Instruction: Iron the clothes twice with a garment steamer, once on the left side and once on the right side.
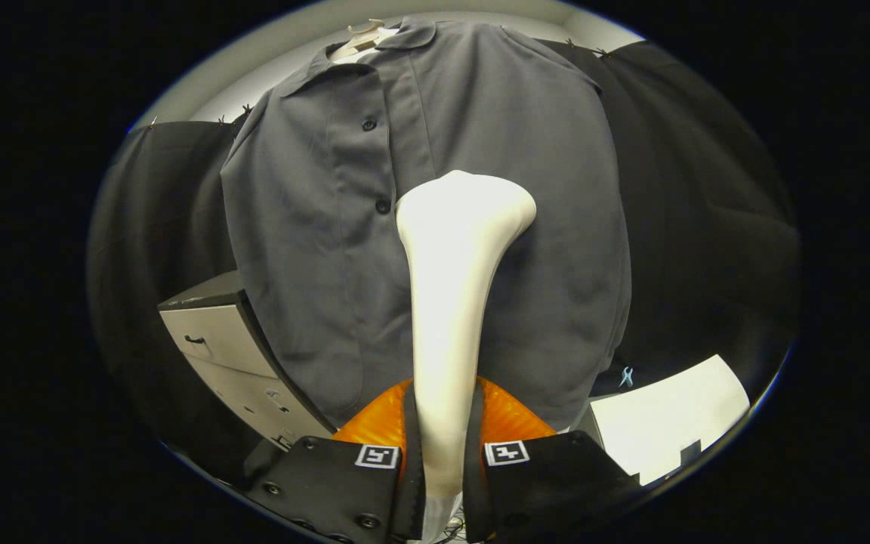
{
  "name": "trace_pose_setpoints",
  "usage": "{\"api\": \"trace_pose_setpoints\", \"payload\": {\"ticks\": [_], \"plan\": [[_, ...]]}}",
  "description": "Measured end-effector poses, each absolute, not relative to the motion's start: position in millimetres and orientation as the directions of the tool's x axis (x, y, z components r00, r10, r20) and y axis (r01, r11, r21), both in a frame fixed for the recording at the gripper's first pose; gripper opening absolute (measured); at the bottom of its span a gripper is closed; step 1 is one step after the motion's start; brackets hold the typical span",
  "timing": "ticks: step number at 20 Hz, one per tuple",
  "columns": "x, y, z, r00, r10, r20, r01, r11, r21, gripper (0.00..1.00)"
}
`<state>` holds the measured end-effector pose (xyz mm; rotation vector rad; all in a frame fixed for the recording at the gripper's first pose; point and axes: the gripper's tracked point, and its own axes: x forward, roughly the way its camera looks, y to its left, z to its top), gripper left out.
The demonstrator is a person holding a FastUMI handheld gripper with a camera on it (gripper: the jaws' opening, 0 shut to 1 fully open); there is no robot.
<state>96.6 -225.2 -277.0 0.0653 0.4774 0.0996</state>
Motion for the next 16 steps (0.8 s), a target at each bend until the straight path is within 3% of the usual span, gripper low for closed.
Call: {"api": "trace_pose_setpoints", "payload": {"ticks": [16], "plan": [[60.1,-242.1,-328.2,0.875,0.098,-0.473,-0.031,0.989,0.146,0.28]]}}
